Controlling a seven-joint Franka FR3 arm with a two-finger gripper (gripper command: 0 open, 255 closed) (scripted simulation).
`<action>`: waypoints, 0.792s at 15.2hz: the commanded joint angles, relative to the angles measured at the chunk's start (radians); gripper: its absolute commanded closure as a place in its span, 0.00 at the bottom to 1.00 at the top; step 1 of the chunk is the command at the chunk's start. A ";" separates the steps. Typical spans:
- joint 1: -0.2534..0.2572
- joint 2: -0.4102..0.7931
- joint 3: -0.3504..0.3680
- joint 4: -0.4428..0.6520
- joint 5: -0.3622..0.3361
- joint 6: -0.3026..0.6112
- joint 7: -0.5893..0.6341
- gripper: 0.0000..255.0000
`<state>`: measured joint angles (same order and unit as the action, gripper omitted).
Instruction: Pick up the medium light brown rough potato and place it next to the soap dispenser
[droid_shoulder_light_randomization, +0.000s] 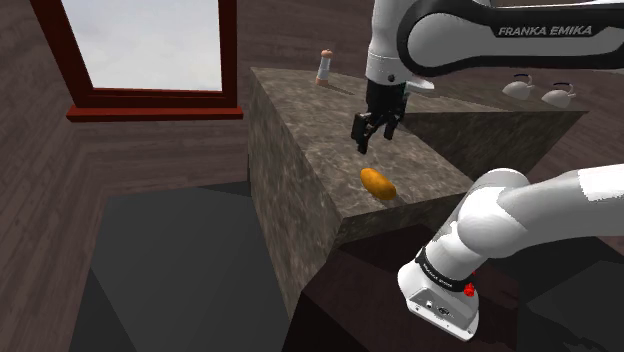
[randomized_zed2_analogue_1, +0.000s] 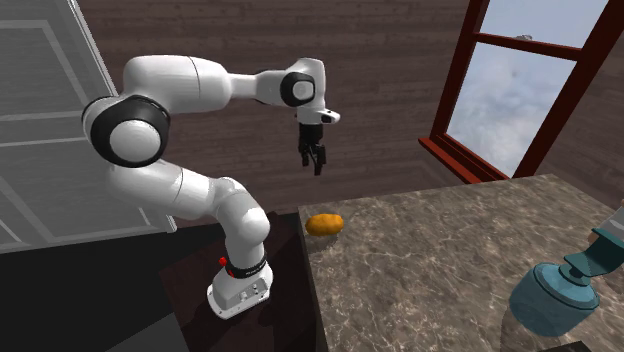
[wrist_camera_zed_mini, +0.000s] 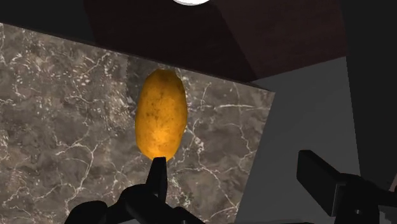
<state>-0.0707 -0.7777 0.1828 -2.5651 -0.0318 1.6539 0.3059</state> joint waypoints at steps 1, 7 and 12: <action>-0.016 0.014 0.037 -0.055 -0.033 0.039 0.049 0.00; -0.077 0.088 0.142 -0.198 -0.136 0.147 0.209 0.00; -0.130 0.158 0.199 -0.277 -0.212 0.224 0.318 0.00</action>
<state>-0.1948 -0.6243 0.3765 -2.8318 -0.2339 1.8697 0.6122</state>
